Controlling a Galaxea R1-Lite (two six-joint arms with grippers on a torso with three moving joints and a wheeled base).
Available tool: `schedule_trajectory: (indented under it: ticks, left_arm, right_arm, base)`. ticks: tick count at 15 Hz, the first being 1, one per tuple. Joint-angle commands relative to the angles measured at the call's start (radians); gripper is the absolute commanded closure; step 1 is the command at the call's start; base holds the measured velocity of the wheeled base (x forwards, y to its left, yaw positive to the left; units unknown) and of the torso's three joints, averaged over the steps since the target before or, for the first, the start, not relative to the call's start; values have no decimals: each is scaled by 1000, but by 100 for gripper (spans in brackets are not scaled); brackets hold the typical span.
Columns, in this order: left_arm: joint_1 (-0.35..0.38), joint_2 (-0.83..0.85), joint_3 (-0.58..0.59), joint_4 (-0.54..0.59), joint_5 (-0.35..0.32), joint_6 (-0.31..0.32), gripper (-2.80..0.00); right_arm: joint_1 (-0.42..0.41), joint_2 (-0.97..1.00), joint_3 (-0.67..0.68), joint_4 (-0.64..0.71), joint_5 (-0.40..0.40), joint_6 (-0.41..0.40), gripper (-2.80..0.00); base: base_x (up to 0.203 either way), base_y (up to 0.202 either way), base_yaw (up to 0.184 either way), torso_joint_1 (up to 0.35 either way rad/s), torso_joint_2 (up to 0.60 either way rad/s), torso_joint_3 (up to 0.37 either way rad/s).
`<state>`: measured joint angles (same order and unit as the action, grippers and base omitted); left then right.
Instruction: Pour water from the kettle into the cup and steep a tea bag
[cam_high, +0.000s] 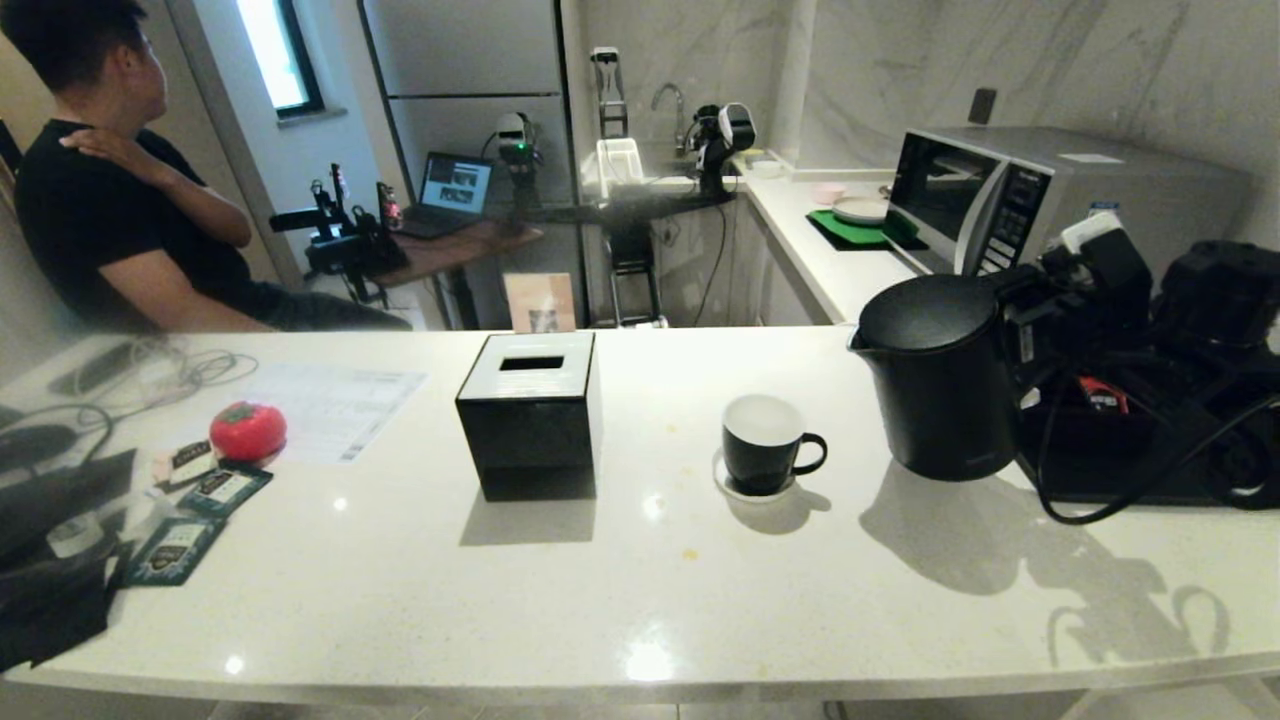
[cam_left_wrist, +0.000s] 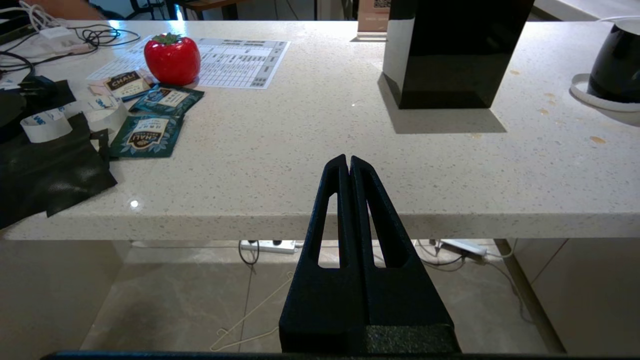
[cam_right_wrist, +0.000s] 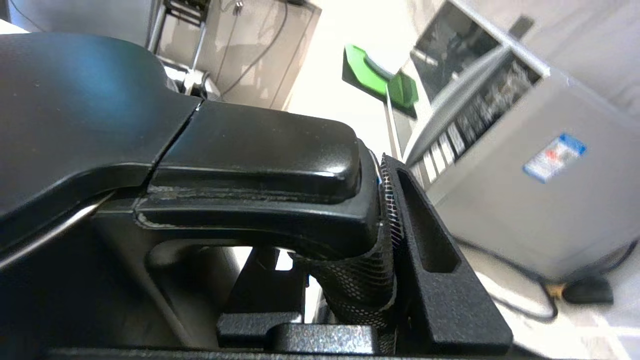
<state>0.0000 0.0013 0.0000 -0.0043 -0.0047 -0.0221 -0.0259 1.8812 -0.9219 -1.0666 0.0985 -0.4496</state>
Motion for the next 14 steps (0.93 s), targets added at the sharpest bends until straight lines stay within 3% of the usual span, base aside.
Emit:
schedule_trajectory:
  ticks: [1, 9, 14]
  left_arm:
    - [0, 0, 0, 0, -1, -1, 0]
    - [0, 0, 0, 0, 0, -1, 0]
    - [0, 0, 0, 0, 0, -1, 0]
  right_arm:
    - [21, 20, -16, -5, 2, -17, 0]
    - [53, 44, -20, -7, 1, -95, 0]
    - [55, 62, -89, 12, -4, -156, 0]
  base:
    - [0, 0, 0, 0, 0, 0]
    - [0, 0, 0, 0, 0, 0]
    - [0, 0, 0, 0, 0, 0]
